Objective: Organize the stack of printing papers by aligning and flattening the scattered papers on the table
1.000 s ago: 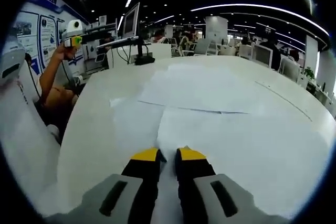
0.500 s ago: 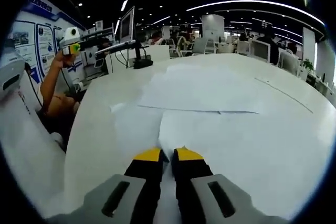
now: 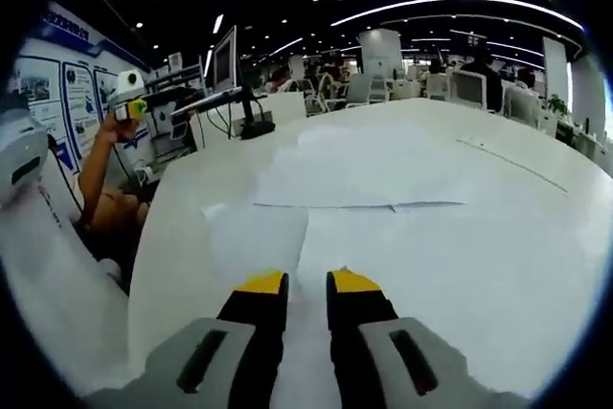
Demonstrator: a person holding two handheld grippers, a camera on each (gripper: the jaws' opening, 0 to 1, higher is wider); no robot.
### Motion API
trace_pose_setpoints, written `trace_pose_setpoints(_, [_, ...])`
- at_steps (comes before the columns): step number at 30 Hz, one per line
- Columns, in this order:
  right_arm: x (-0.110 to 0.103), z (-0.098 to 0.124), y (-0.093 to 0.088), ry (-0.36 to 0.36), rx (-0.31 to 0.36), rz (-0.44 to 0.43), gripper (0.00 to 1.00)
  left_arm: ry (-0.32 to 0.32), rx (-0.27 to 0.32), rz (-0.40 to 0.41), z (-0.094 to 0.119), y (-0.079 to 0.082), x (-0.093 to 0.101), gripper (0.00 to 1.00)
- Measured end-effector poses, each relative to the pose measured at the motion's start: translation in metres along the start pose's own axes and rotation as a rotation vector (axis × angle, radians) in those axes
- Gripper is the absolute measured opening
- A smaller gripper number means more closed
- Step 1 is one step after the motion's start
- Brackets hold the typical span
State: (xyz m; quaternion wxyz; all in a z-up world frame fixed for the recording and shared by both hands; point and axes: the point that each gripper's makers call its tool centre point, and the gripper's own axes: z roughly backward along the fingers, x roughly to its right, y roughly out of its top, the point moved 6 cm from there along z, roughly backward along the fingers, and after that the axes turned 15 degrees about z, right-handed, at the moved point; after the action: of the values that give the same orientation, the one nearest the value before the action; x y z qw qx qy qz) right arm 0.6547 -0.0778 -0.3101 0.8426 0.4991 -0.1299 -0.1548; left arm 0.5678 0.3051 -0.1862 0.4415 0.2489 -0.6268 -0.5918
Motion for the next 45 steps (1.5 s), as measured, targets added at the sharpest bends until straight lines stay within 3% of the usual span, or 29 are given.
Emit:
trace_pose_setpoints(5, [0.007,0.01,0.006,-0.036,0.012,-0.011,0.27,0.006,0.006,0.002,0.001,0.002,-0.003,0.88])
trace_pose_setpoints(9, [0.028,0.032,0.004,-0.15,-0.012,0.01,0.39,0.004,0.008,0.004,-0.001,0.002,-0.004,0.88])
trace_pose_setpoints(13, [0.045,0.053,-0.005,-0.234,-0.04,0.014,0.46,-0.003,0.006,0.005,-0.003,0.001,-0.005,0.88])
trace_pose_setpoints(18, [0.057,0.069,-0.017,-0.284,-0.068,-0.003,0.52,-0.004,0.006,0.007,-0.004,0.001,-0.007,0.88])
trace_pose_setpoints(30, [0.086,0.094,-0.045,-0.419,-0.162,-0.026,0.89,-0.006,0.004,0.006,-0.005,0.002,-0.007,0.88])
trace_pose_setpoints(39, [0.125,0.107,-0.066,-0.494,-0.179,-0.066,0.9,0.002,0.003,0.0,-0.004,0.005,-0.006,0.88])
trace_pose_setpoints(45, [0.15,0.102,-0.07,-0.493,-0.12,-0.101,0.9,0.018,0.01,-0.003,-0.001,0.008,-0.006,0.88])
